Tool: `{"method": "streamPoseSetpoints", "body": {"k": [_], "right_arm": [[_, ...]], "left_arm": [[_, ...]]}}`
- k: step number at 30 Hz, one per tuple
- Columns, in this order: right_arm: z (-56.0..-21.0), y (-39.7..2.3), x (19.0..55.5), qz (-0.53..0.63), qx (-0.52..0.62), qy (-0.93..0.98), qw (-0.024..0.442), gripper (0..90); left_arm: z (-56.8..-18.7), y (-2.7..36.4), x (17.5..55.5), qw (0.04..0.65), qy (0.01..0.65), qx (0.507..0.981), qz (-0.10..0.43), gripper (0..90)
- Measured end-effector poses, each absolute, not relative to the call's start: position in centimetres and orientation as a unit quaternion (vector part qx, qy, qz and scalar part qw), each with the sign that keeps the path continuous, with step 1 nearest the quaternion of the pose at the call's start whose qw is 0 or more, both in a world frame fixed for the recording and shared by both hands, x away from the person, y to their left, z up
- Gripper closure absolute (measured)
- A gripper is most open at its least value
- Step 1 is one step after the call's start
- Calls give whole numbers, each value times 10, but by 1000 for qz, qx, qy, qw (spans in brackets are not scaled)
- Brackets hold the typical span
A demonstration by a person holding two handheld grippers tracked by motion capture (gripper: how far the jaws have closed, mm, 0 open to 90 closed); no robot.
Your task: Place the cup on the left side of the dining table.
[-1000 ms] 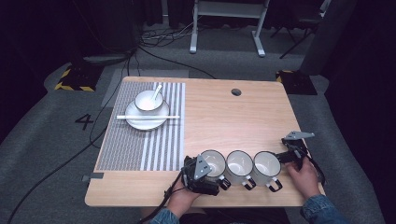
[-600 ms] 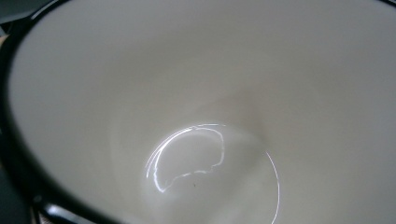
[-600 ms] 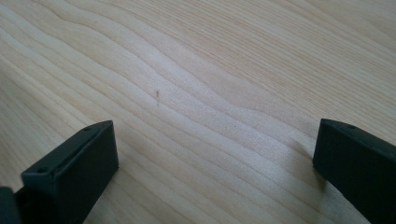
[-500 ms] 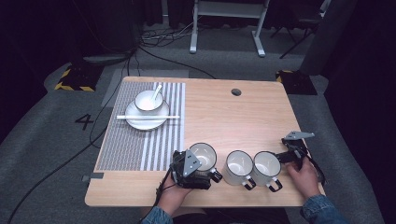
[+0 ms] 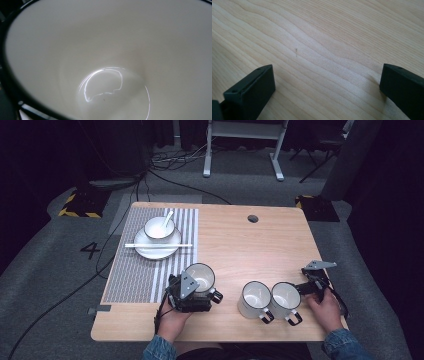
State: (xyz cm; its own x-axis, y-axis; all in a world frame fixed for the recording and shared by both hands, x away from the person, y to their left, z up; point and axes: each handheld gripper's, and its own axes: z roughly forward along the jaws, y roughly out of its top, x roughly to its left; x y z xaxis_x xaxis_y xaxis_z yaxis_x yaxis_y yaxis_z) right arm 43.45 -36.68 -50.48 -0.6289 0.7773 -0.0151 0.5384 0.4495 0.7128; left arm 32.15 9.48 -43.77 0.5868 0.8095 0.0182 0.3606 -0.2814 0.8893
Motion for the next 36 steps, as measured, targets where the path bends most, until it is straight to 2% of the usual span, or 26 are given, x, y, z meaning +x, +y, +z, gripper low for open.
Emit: {"method": "streamPoseSetpoints", "body": {"k": [12,25,36], "right_arm": [[-505,-367,435,346,393,834,173,2],[-505,-367,435,346,395,833,173,2],[-505,-367,435,346,393,834,173,2]], "left_arm": [[-432,135,334,438,420,740,290,31],[-433,171,347,427,437,732,301,31],[-442,197,363,428,444,734,284,31]]}}
